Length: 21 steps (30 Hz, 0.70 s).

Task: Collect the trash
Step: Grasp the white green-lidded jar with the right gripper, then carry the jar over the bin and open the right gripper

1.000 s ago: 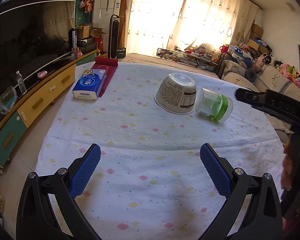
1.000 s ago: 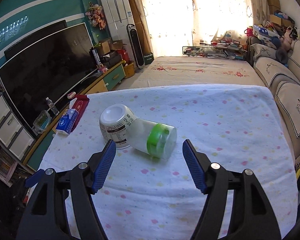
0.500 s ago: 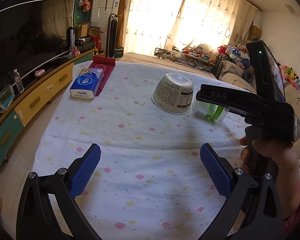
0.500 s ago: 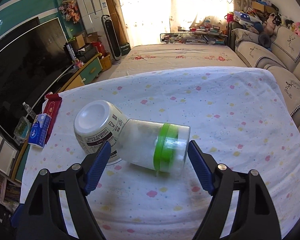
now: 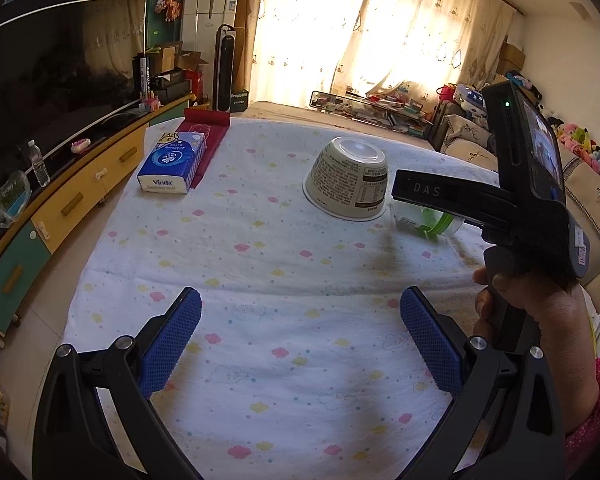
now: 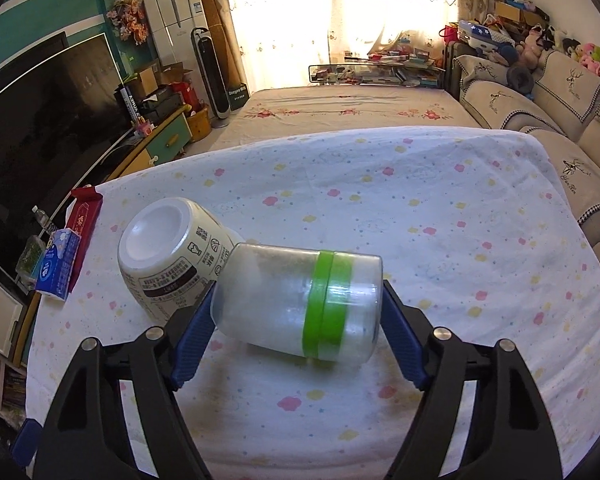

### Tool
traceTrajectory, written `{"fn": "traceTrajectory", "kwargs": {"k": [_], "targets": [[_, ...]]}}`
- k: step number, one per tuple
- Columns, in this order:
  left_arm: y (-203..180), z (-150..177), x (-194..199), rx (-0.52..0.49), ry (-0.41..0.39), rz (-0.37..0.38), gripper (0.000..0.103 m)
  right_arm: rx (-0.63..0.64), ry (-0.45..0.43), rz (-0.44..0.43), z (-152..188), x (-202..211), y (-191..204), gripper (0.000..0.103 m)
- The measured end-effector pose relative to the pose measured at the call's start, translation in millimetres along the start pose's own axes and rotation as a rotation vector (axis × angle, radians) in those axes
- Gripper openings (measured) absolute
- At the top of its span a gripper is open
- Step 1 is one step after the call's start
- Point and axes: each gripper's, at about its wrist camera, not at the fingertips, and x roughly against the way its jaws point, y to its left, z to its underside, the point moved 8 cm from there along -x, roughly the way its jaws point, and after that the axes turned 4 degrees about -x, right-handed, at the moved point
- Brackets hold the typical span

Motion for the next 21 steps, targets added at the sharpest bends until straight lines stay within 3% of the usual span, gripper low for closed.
{"fn": "traceTrajectory", "kwargs": {"k": [11,21], "targets": [[-2,1,-2,-0.01,0.004,0.0,0.098,0.054,-0.01,-0.06,16,50,-55,0.073],[-8,2,0,-0.033,-0.002,0.001,0.098,-0.009,-0.094,-0.001,33,128,-179,0.073]]}}
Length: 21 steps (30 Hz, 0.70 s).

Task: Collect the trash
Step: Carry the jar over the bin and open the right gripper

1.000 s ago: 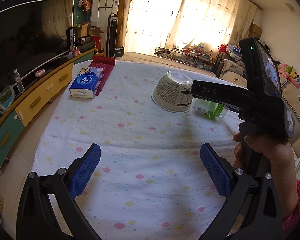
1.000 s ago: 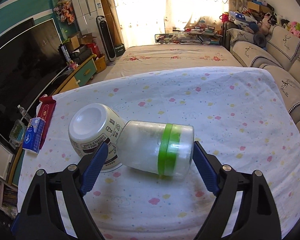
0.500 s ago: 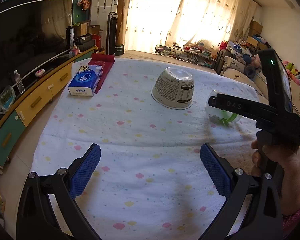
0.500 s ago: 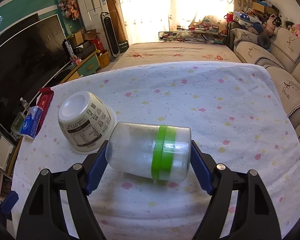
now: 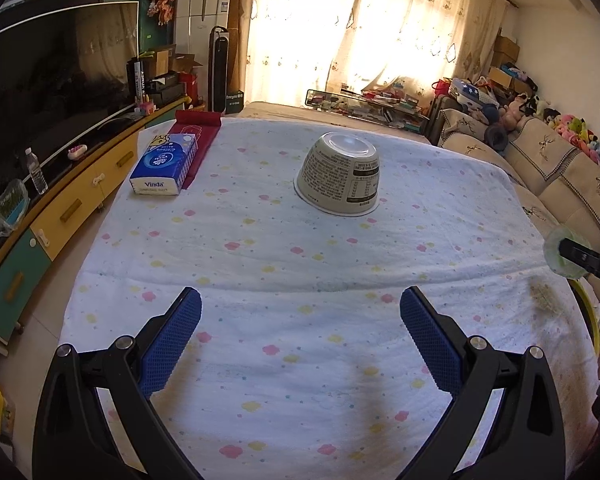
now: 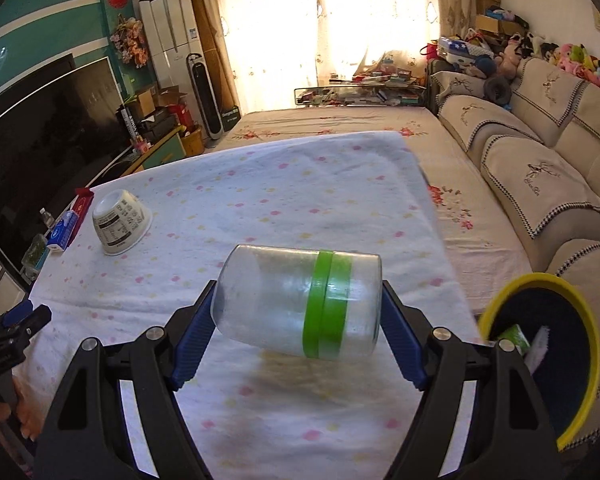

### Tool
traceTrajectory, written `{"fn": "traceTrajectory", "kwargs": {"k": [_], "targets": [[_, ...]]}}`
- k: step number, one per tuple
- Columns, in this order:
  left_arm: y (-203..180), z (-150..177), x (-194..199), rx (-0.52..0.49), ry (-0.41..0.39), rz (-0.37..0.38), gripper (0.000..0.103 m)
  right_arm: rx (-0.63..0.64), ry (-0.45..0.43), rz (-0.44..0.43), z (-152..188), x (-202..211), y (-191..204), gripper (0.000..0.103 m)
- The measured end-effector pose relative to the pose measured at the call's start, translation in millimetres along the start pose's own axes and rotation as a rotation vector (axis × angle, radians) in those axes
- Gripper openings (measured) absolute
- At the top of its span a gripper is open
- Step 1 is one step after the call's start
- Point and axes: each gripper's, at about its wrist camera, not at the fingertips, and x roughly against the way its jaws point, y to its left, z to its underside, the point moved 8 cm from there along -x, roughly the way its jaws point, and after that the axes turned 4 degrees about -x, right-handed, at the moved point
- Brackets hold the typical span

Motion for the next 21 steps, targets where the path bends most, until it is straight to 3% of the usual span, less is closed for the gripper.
{"fn": "traceTrajectory", "kwargs": {"k": [11,15,21], "targets": [[-1,0,1,-0.006,-0.008,-0.008,0.098,-0.193,-0.003,0.216,24,31,-171,0.073],[-2,0,-2,-0.016,0.0,-0.013,0.098,-0.233,0.01,0.252,34,26,-201,0.073],[-4,0,0,-0.017,-0.005,0.006,0.098,-0.239,0.03,0.265,39,15,-215,0.073]]}}
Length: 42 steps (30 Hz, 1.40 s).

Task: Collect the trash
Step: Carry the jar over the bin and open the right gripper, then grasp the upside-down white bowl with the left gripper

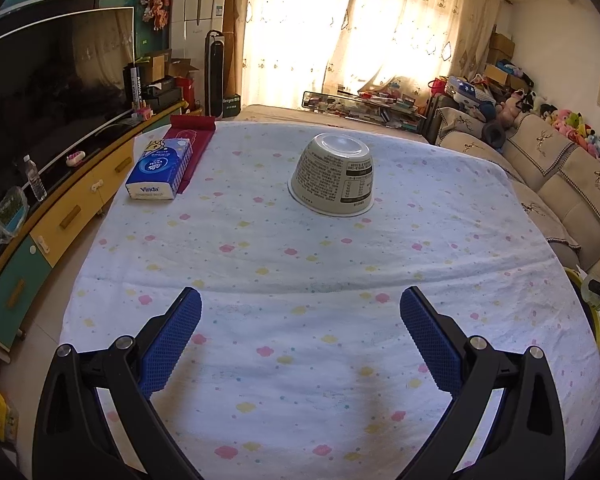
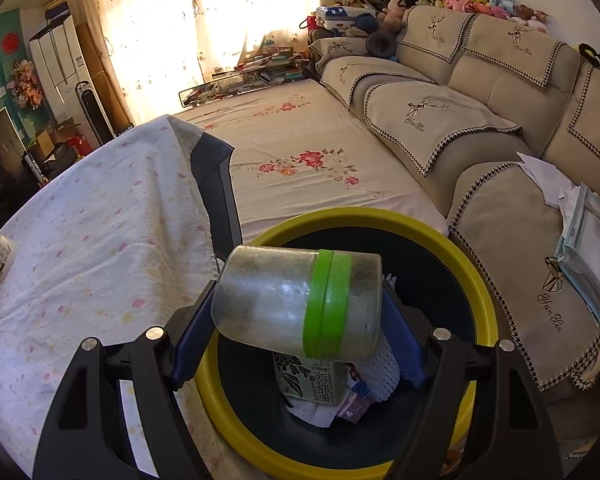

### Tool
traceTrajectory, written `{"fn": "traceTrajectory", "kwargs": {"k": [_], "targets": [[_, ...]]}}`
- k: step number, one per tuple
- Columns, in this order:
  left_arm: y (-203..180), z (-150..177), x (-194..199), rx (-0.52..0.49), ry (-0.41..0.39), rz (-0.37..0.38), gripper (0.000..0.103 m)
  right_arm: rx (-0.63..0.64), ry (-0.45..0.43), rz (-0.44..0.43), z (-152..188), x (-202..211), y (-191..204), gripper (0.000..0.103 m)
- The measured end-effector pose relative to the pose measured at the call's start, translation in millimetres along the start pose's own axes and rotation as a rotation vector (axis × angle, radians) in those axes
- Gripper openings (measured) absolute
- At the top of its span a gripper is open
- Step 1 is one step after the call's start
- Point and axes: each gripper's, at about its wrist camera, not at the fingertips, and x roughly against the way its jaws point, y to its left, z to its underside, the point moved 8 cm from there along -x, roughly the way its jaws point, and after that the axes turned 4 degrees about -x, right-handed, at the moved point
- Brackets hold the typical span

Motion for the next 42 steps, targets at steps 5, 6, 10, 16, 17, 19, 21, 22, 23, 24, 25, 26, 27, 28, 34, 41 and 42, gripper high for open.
{"fn": "traceTrajectory", "kwargs": {"k": [5,6,10,16,17,19,21,22,23,24,25,26,27,28,34,41,42], "targets": [[-2,2,-1,-0.006,0.006,0.006,0.098,0.009,0.017,0.02,0,-8,-5,0.073],[-3,2,-1,-0.008,0.007,0.009,0.098,0.008,0.026,0.023,1,-10,-6,0.073],[-7,2,-2,-0.02,0.011,0.013,0.098,0.001,0.032,0.04,3,-14,-9,0.081],[-11,4,-4,-0.036,0.021,0.01,0.098,0.005,-0.008,0.025,-9,-2,3,0.081],[-12,5,-5,-0.039,0.025,0.01,0.098,0.005,-0.021,0.012,-12,2,9,0.081],[-14,4,-6,-0.045,0.028,0.014,0.098,0.005,-0.044,-0.022,-18,10,22,0.081],[-14,3,-6,-0.047,0.026,0.004,0.098,0.011,-0.064,-0.058,-25,16,37,0.081],[-14,2,-6,-0.044,0.029,0.002,0.098,0.018,-0.073,-0.076,-28,19,45,0.081],[-15,1,-6,-0.041,0.033,0.007,0.098,0.027,-0.082,-0.094,-29,22,54,0.081],[-17,-1,-6,-0.039,0.038,0.013,0.098,0.036,-0.087,-0.113,-31,24,64,0.082],[-20,-3,-5,-0.039,0.044,0.021,0.098,0.047,-0.089,-0.133,-31,26,73,0.082],[-23,-5,-5,-0.046,0.049,0.026,0.098,0.059,-0.09,-0.15,-30,28,83,0.082],[-26,-8,-5,-0.057,0.054,0.031,0.098,0.071,-0.092,-0.162,-31,29,90,0.082],[-29,-12,-5,-0.067,0.06,0.035,0.098,0.082,-0.095,-0.172,-31,30,98,0.082],[-42,-48,-22,-0.082,0.073,0.052,0.098,0.116,-0.103,-0.242,-29,34,136,0.083],[-46,-83,-68,-0.075,0.104,0.035,0.098,0.162,-0.083,-0.267,-15,25,160,0.083],[-46,-86,-75,-0.075,0.106,0.02,0.098,0.167,-0.079,-0.27,-14,24,162,0.083]]}}
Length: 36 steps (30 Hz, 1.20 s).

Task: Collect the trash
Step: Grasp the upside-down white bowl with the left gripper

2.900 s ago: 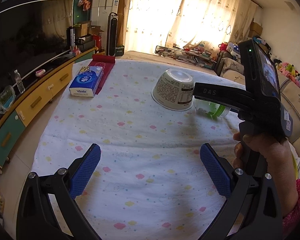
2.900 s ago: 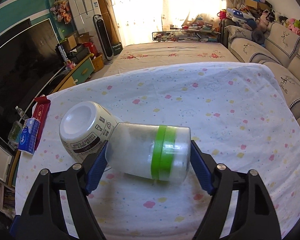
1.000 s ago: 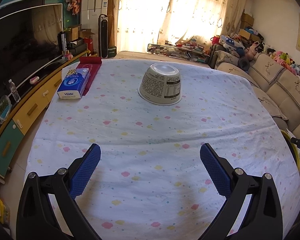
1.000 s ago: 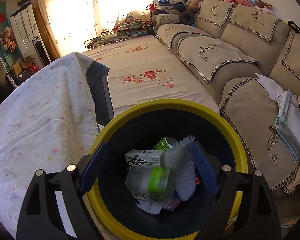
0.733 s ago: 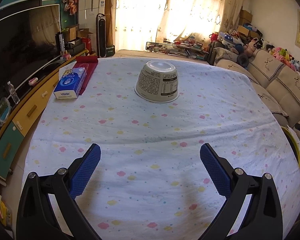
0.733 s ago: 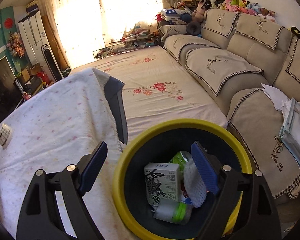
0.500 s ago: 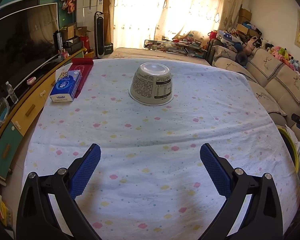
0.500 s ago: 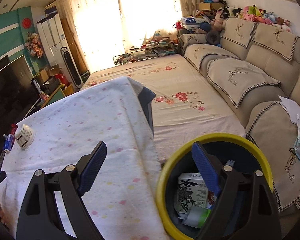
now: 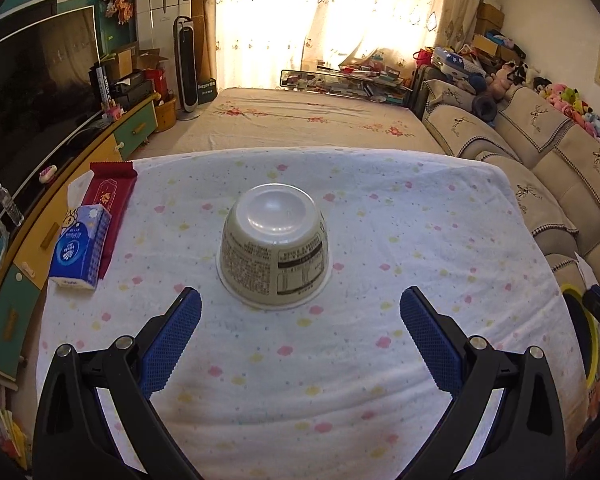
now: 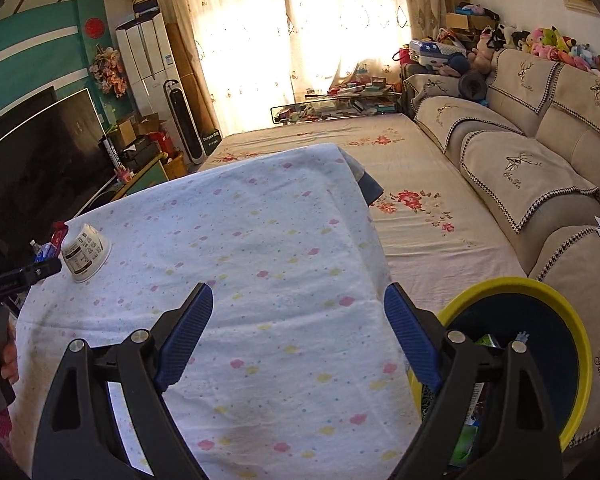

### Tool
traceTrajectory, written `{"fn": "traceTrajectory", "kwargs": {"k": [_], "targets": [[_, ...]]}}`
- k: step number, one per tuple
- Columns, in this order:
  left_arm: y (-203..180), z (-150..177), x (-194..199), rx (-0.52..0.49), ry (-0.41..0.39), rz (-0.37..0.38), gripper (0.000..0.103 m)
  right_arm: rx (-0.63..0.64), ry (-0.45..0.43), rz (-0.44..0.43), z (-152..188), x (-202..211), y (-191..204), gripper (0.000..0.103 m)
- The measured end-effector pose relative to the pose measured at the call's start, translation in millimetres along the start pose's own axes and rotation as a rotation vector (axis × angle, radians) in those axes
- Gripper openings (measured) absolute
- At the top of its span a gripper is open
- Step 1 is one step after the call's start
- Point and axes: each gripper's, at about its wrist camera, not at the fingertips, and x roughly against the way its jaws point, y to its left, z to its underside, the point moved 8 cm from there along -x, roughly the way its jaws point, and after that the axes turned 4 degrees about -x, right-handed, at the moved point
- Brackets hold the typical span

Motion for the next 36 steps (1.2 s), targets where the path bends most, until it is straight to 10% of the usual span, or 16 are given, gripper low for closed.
{"fn": "traceTrajectory", "kwargs": {"k": [24,36], "targets": [[15,-35,-77,0.005,0.034,-0.102,0.079,0.042,0.057,-0.034,16,-15,15,0.083],[-14,-14,-4,-0.001,-0.044,-0.065,0.079,0.046,0.054,-0.031,14,-13,14,0.084]]}}
